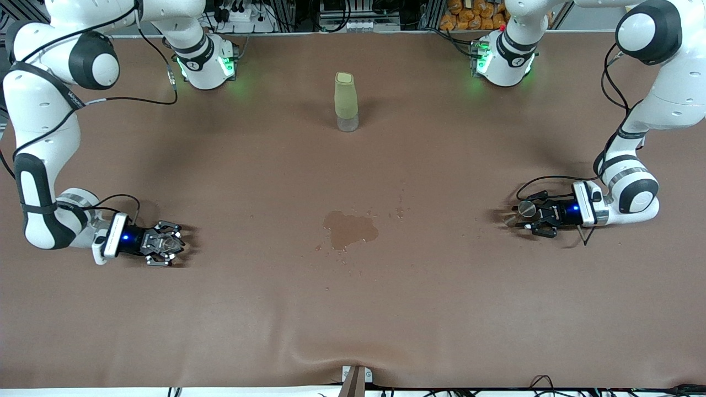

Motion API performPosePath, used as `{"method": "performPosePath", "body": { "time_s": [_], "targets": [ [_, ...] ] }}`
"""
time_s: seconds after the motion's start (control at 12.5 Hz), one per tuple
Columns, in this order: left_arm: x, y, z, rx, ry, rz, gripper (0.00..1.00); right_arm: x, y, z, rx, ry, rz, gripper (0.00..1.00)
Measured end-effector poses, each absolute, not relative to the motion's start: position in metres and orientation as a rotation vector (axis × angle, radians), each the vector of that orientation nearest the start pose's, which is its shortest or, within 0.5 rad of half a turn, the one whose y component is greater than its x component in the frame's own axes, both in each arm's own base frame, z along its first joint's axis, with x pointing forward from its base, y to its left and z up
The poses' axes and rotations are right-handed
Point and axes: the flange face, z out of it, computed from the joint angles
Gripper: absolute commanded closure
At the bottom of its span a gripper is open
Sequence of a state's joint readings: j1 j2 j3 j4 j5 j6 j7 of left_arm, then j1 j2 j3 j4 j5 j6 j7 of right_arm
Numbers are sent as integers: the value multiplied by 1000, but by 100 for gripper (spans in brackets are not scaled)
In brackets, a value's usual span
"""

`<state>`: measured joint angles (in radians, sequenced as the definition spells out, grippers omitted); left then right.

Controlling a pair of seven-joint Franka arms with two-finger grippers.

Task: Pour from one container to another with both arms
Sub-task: 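Lift the beaker with the right gripper while the left gripper lifts the jigger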

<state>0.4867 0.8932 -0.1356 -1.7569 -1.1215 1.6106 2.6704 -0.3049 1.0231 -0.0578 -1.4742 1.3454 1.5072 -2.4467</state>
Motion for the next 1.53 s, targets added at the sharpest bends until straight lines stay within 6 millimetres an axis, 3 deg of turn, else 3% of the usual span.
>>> {"method": "performPosePath", "body": {
  "time_s": [0.16,0.4,0.56,0.8,1.04,1.2,1.37,1.53],
  "targets": [
    [559,106,78,1323,-1322,1171,52,648,-94,110,-1415,-1187,-1136,100],
    [559,105,76,1322,-1319,1169,63,663,-62,143,-1404,-1204,-1085,100],
    [559,104,75,1321,-1319,1168,74,667,-49,153,-1399,-1213,-1069,100],
    [558,104,74,1321,-1317,1166,100,670,-40,159,-1396,-1211,-1051,100],
    [559,103,73,1330,-1297,1155,100,673,-29,168,-1389,-1207,-1044,100],
    [570,103,82,1321,-1317,1170,100,676,-16,173,-1386,-1191,-1034,100],
    [589,84,97,1270,-1355,1184,100,680,-4,184,-1400,-1172,-1011,100],
    [609,41,113,1188,-1414,1176,100,686,4,201,-1431,-1162,-996,100]
  ]
}}
